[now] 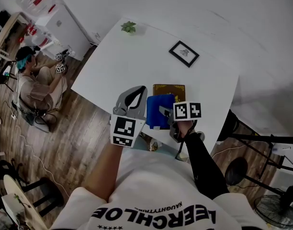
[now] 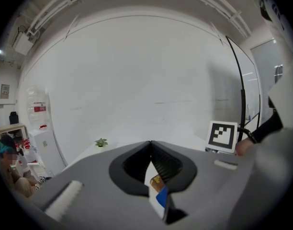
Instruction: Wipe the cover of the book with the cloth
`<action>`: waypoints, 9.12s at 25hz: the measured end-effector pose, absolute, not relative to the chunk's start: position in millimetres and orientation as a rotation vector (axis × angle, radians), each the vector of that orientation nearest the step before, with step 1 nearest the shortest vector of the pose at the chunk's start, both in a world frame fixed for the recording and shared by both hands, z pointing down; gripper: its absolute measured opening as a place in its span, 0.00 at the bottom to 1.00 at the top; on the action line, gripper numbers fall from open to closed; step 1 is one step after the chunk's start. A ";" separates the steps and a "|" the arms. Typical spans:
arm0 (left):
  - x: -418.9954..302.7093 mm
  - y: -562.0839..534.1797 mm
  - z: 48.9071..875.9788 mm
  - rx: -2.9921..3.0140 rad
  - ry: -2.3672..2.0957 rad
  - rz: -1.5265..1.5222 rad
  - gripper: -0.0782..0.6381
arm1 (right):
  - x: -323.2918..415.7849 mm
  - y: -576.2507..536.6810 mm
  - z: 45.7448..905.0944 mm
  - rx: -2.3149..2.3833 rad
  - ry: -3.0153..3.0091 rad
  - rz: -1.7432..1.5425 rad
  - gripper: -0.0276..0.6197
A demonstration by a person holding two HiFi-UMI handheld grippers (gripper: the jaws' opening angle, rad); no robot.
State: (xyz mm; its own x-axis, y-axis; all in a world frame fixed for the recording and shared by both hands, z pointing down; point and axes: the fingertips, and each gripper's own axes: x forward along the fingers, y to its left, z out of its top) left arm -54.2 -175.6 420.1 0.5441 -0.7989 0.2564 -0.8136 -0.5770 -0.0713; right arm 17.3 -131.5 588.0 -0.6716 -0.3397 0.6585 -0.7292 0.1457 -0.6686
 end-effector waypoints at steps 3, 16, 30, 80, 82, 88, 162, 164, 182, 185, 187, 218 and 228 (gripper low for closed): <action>-53.6 -173.8 422.2 2.708 -1.412 0.403 0.19 | 37.3 -131.2 590.1 1.081 -2.042 1.452 0.14; -11.2 -156.1 420.1 2.750 -1.326 0.364 0.19 | 178.7 -108.7 594.4 1.448 -1.804 1.290 0.14; -28.9 -127.0 421.2 2.695 -1.434 0.364 0.19 | 85.3 -98.5 527.4 1.157 -2.203 1.270 0.14; -38.1 -155.8 418.0 2.630 -1.459 0.324 0.19 | 24.9 -186.9 561.8 1.047 -2.170 1.496 0.14; -41.1 -156.5 418.7 2.621 -1.465 0.330 0.19 | 24.2 -192.7 578.9 1.073 -2.105 1.493 0.14; -42.8 -161.4 422.3 2.617 -1.456 0.339 0.19 | 50.2 -192.7 592.0 1.131 -2.028 1.418 0.14; -71.3 -156.5 429.4 2.590 -1.555 0.366 0.19 | 15.7 -163.5 579.2 1.016 -2.117 1.567 0.14; -75.0 -157.1 430.6 2.582 -1.564 0.362 0.19 | 26.5 -161.7 590.3 1.060 -2.069 1.522 0.14; -20.3 -153.4 427.3 2.716 -1.388 0.358 0.19 | 178.5 -147.5 594.1 1.425 -1.868 1.357 0.14; -16.3 -151.1 426.4 2.727 -1.383 0.360 0.19 | 168.3 -147.7 575.2 1.411 -1.956 1.359 0.14; -16.7 -150.0 425.7 2.728 -1.385 0.359 0.19 | 154.0 -150.3 560.6 1.378 -2.029 1.382 0.14; -39.5 -144.9 422.5 2.725 -1.419 0.347 0.19 | 155.8 -147.9 601.3 1.384 -1.877 1.289 0.14; -20.2 -149.8 383.0 2.845 -1.416 0.307 0.19 | 151.1 -149.6 485.3 1.471 -2.289 0.543 0.14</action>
State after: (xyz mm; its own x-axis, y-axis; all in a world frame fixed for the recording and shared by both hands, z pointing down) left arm -20.2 -149.8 383.0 0.5883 -0.7949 0.1485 -0.7850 -0.6054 -0.1312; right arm 151.1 -149.6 485.3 -0.3901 -0.7755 0.4964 -0.9158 0.3825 -0.1220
